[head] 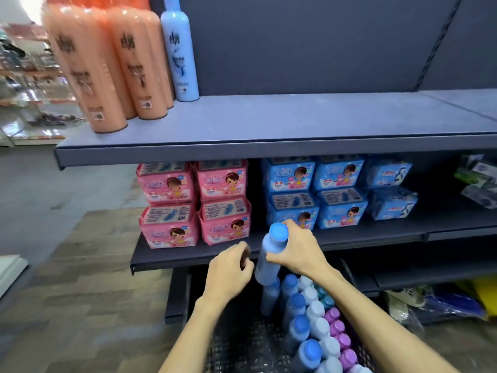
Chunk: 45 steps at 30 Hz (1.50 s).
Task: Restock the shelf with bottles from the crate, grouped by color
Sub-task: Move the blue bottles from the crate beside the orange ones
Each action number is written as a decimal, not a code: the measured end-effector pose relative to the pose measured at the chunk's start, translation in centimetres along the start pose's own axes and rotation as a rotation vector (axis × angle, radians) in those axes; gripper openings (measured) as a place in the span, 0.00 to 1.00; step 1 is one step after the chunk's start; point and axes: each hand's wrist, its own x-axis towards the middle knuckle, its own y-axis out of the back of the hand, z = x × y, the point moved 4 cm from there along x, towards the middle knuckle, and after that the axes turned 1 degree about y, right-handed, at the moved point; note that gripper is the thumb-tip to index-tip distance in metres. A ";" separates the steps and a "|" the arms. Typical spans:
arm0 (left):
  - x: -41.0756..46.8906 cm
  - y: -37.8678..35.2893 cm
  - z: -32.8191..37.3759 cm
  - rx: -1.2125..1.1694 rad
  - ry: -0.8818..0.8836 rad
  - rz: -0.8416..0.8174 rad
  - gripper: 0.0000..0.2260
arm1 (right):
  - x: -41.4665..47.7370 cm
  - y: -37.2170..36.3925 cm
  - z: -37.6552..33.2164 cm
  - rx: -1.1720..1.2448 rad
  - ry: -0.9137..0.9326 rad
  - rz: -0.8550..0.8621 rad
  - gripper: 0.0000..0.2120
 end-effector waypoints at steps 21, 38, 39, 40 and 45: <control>3.1 16.4 4.1 0.058 -0.370 0.211 0.07 | -2.0 9.8 -15.5 -0.031 0.183 0.290 0.19; 14.4 33.9 15.1 0.170 -0.559 0.492 0.03 | 2.9 22.4 -26.9 0.032 0.450 0.441 0.18; 15.4 34.4 15.6 0.173 -0.545 0.497 0.03 | 3.3 22.9 -27.3 0.035 0.459 0.439 0.18; 16.3 34.8 15.8 0.165 -0.527 0.501 0.03 | 3.7 23.4 -27.6 0.039 0.468 0.434 0.18; 18.3 34.5 15.5 0.171 -0.436 0.536 0.03 | 5.9 25.4 -28.9 0.043 0.492 0.416 0.25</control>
